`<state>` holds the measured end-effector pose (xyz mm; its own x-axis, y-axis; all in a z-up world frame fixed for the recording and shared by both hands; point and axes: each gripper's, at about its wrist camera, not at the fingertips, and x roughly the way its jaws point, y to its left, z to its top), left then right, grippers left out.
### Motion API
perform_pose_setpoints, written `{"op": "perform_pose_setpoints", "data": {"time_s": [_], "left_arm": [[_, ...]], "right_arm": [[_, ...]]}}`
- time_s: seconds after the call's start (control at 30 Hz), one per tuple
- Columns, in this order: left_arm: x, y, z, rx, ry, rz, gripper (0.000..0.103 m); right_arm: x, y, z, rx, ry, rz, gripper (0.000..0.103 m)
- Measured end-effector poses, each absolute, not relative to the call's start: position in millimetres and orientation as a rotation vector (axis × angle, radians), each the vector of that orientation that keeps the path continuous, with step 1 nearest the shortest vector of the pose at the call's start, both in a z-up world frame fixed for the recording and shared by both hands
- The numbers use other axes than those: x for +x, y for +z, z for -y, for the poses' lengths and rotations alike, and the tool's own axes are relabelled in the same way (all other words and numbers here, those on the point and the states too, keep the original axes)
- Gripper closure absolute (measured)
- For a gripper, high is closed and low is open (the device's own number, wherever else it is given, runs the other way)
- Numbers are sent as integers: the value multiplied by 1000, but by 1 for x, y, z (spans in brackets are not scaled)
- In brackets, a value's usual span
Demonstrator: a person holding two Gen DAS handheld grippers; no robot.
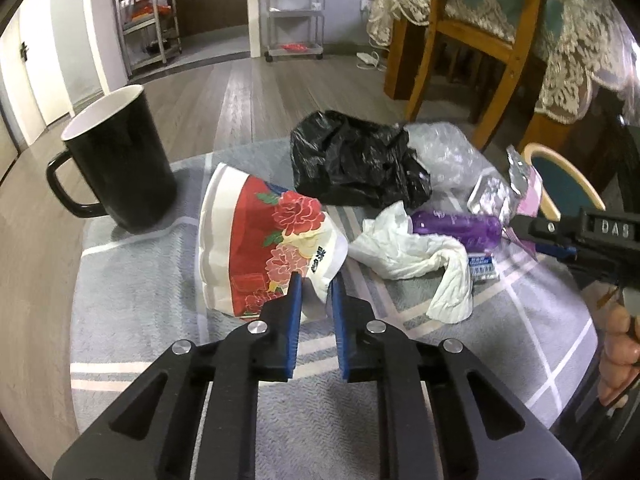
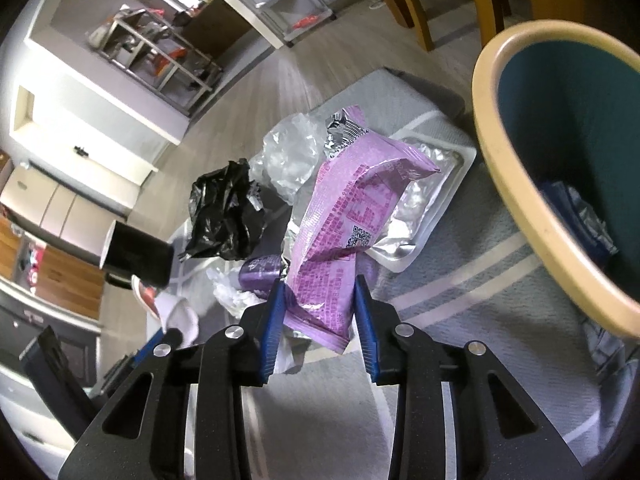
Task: Collect trash
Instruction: 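Close the left tool on the cup rim while the right tool grasps the pink wrapper, then lift the cup and wrapper and carry both over the trash bin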
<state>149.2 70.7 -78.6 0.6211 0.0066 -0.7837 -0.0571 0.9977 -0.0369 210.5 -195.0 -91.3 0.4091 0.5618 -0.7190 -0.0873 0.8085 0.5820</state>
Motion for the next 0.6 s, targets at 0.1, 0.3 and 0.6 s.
{"op": "perform_pose_setpoints", "data": {"time_s": [0.1,0.3,0.6], "left_arm": [[145,-71,-76,-108,46,-876,91],[144,-61,-70,-124,39,-850,93],[137,-46,-69,-183,26,-798,94]], "right_arm": [[205,-83,199,477,435,-1059,67],[196,-71,205,435,446,-1022,68],[180,-51,216,371,453,-958,68]]}}
